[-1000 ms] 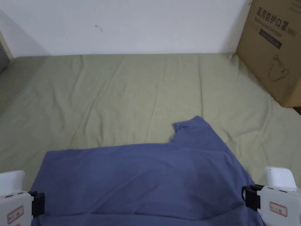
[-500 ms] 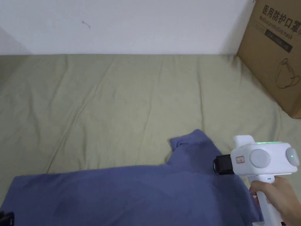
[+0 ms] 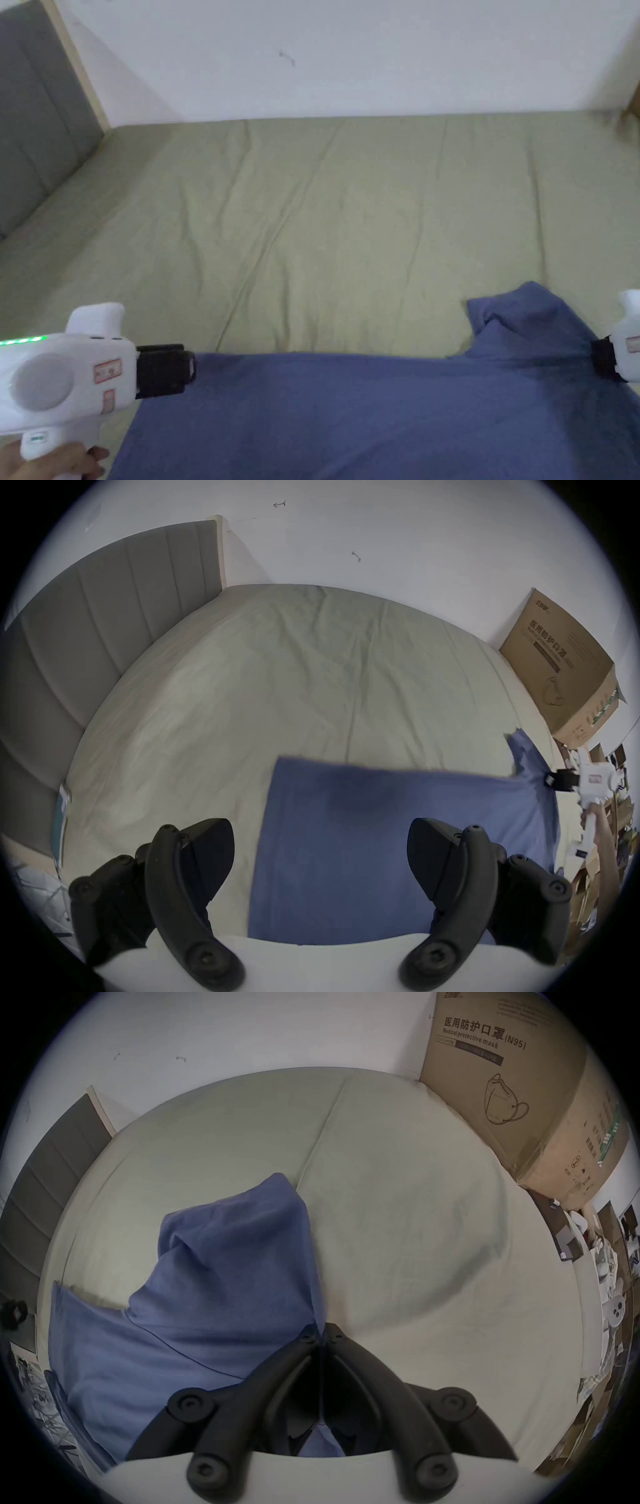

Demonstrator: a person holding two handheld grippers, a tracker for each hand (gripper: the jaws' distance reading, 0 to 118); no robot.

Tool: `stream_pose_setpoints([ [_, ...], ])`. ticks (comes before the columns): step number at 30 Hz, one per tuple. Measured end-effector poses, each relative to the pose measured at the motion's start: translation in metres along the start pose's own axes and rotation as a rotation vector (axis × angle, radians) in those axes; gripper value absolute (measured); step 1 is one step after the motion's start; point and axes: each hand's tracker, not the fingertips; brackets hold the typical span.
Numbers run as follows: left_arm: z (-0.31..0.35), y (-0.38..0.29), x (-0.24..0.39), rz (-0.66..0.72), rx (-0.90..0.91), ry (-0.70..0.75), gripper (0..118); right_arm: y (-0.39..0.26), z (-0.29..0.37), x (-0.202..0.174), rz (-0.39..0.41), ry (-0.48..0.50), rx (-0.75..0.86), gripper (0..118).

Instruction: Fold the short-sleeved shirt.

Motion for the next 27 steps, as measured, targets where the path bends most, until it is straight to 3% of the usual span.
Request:
stream_pose_setpoints([
  [6,-0.105,0.031,-0.011,0.03,-0.154,0.031,103,0.001,0.0,-0.003,-0.001,0.015,-0.003,0],
  [7,-0.123,0.027,-0.013,0.041,-0.229,0.025,81,-0.001,-0.001,-0.005,-0.002,0.014,-0.005,0],
  [8,-0.133,0.021,-0.01,0.051,-0.292,0.044,83,0.001,-0.004,-0.004,-0.002,0.013,-0.009,0],
  [9,-0.128,0.016,-0.005,-0.034,-0.193,0.105,80,0.0,-0.005,-0.005,-0.001,0.022,-0.014,0],
  [11,-0.113,0.023,0.008,-0.029,-0.188,0.101,53,0.0,-0.003,-0.006,-0.006,0.028,-0.019,0],
  [13,-0.103,0.028,0.011,-0.054,-0.183,0.112,2,0.003,0.002,-0.007,0.003,0.039,-0.012,0],
  [15,-0.088,0.031,0.009,0.016,-0.179,0.048,2,0.004,0.013,-0.006,0.002,0.054,0.004,0],
  [18,-0.069,0.031,0.011,-0.04,-0.159,0.045,2,0.006,0.036,0.0,-0.029,0.1,0.038,0],
  [27,0.054,0.01,0.004,-0.109,-0.01,-0.011,2,-0.035,0.137,0.017,0.011,0.155,0.162,0],
])
